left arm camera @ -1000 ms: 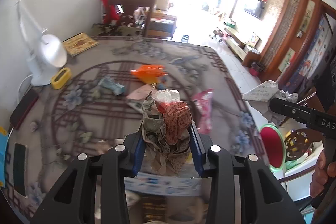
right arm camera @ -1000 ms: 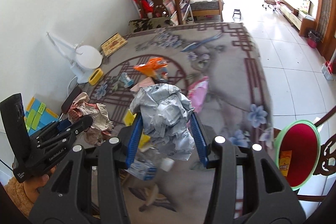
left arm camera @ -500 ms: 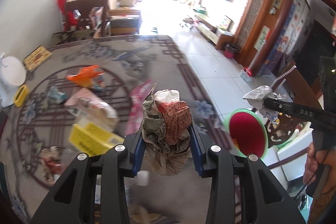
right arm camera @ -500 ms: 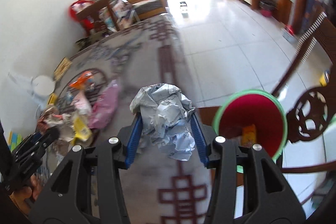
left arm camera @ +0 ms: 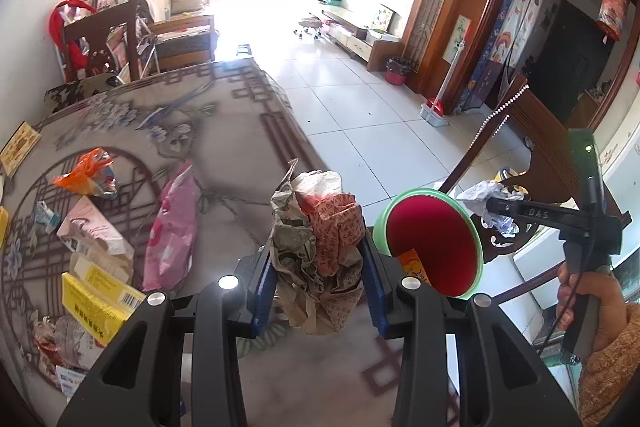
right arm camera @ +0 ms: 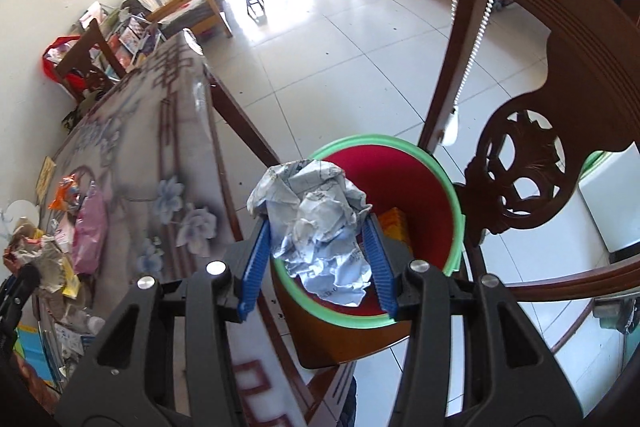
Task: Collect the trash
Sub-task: 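Carry both wads to the red bucket and open the right gripper over it, then open the left gripper over the red bucket to drop the paper wad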
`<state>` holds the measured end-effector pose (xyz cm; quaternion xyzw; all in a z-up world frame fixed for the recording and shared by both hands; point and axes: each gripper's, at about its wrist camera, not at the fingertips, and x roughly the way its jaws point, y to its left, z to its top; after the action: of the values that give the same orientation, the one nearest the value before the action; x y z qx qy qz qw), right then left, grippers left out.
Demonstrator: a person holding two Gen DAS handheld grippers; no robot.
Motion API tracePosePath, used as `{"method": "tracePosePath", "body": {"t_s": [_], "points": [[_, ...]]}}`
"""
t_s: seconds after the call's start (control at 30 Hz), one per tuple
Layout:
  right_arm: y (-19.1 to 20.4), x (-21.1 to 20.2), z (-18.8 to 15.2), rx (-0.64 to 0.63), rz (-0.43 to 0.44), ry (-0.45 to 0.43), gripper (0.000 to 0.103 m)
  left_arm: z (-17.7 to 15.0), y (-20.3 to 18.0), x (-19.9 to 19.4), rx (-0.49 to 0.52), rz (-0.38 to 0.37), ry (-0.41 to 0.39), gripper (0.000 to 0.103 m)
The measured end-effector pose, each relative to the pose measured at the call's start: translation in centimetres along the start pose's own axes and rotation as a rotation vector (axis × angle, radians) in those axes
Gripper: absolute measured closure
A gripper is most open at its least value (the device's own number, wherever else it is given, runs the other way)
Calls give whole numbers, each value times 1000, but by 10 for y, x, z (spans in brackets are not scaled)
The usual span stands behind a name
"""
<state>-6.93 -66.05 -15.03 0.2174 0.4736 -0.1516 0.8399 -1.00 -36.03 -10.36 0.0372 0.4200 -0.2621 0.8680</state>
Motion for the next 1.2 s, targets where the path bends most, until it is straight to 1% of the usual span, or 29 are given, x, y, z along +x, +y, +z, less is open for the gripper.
{"method": "tracePosePath", "body": {"t_s": [0.07,0.13,0.2,0.3,0.33,0.43,0.53,0.63,0.73,0.77,0.8,0.83,0.9,1.03,1.13,1.2], "points": [[-6,6,1,7,-15,9,52,2,-5,3,9,-5,5,67],[-11,10,3,21,-27,10,37,5,-12,9,20,-14,15,67],[-15,12,5,37,-42,2,28,8,-19,16,33,-26,27,67],[-21,5,5,44,-54,-22,20,15,-34,31,57,-59,45,67],[-23,2,5,45,-64,-31,19,17,-42,37,70,-73,50,67],[-34,-13,1,69,-91,-68,18,25,-70,53,119,-128,57,67],[-51,-29,-6,124,-116,-92,18,31,-99,72,171,-182,62,67],[-64,-43,-14,164,-136,-108,18,38,-125,94,196,-229,77,62],[-75,-55,-24,184,-166,-114,18,43,-149,110,223,-261,75,52],[-79,-59,-27,193,-177,-116,18,44,-156,114,235,-265,71,39],[-82,-62,-30,200,-184,-119,18,44,-160,116,242,-264,70,29],[-85,-65,-34,210,-191,-122,18,45,-165,117,245,-269,66,29],[-90,-71,-38,224,-197,-127,18,46,-167,117,240,-283,66,29],[-89,-78,-40,227,-191,-142,18,45,-156,99,221,-296,45,29],[-74,-76,-36,200,-163,-150,18,41,-131,73,201,-283,9,29],[-55,-72,-31,159,-130,-151,18,36,-109,53,170,-266,-19,29]]}}
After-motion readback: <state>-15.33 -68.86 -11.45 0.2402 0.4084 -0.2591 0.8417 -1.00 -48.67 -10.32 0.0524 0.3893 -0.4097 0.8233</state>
